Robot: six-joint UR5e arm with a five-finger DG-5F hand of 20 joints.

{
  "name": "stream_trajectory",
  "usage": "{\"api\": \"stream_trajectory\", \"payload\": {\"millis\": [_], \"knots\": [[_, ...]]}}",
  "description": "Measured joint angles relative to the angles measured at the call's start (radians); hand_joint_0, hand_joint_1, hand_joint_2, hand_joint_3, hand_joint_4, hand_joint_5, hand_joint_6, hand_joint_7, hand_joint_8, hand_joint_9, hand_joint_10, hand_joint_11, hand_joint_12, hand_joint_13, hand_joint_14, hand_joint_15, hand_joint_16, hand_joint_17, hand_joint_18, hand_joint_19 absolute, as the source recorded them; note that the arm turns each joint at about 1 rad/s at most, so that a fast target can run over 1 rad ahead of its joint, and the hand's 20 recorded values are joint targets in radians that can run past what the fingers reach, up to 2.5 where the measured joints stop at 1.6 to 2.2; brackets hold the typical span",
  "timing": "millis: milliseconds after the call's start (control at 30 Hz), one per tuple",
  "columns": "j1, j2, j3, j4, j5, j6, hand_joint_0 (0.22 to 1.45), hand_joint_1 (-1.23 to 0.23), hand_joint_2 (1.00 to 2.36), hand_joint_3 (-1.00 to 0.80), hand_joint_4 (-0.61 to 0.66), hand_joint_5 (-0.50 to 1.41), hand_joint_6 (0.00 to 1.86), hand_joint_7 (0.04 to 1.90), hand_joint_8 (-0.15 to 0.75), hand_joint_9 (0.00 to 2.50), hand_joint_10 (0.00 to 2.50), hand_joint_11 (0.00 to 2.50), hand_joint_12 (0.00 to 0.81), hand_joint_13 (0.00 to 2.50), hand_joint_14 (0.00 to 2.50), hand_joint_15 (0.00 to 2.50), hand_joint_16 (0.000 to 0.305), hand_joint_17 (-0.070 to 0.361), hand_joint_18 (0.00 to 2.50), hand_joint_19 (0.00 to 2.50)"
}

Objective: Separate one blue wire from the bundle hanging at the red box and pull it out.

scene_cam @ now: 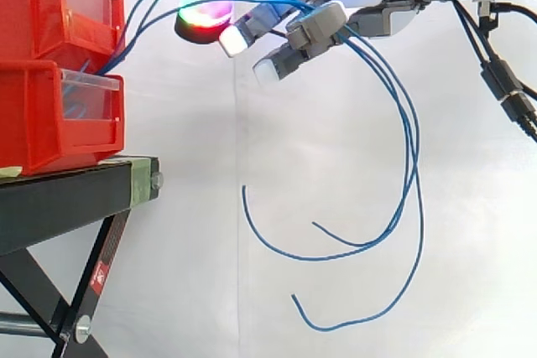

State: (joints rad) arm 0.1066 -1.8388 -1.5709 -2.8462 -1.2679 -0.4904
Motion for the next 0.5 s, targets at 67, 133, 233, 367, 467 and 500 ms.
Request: {"api": "stream_trajectory", "payload": {"millis": [67,133,233,367,467,500], "knots": [[0.000,0.000,0.000,-0.002,0.001,0.014,0.60,-0.81,1.02,-0.14,0.22,-0.18,0.86,0.87,0.366,0.88,0.02,0.71,0.390,1.58,0.00,1.53,0.056,0.125,0.83,0.48],[0.001,0.000,0.000,-0.005,0.002,0.032,0.60,-0.82,1.02,-0.16,0.23,-0.19,0.87,0.87,0.366,0.88,0.02,0.71,0.386,1.58,0.00,1.53,0.056,0.125,0.83,0.49],[0.002,0.000,0.000,-0.012,0.002,0.055,0.59,-0.83,1.02,-0.16,0.22,-0.19,0.87,0.86,0.360,0.86,0.02,0.71,0.389,1.57,0.00,1.53,0.056,0.125,0.82,0.49],[0.002,0.000,0.000,-0.027,0.002,0.073,0.59,-0.85,1.02,-0.19,0.23,-0.20,0.87,0.86,0.359,0.84,0.02,0.71,0.386,1.55,0.00,1.53,0.056,0.127,0.81,0.48],[0.002,0.000,0.000,-0.035,0.002,0.082,0.58,-0.87,1.02,-0.22,0.24,-0.20,0.87,0.85,0.358,0.82,0.02,0.72,0.385,1.54,0.00,1.53,0.057,0.128,0.81,0.48],[0.002,0.000,0.000,-0.037,0.002,0.085,0.58,-0.88,1.02,-0.23,0.24,-0.20,0.87,0.85,0.356,0.82,0.02,0.71,0.385,1.54,0.00,1.53,0.057,0.128,0.80,0.48]]}}
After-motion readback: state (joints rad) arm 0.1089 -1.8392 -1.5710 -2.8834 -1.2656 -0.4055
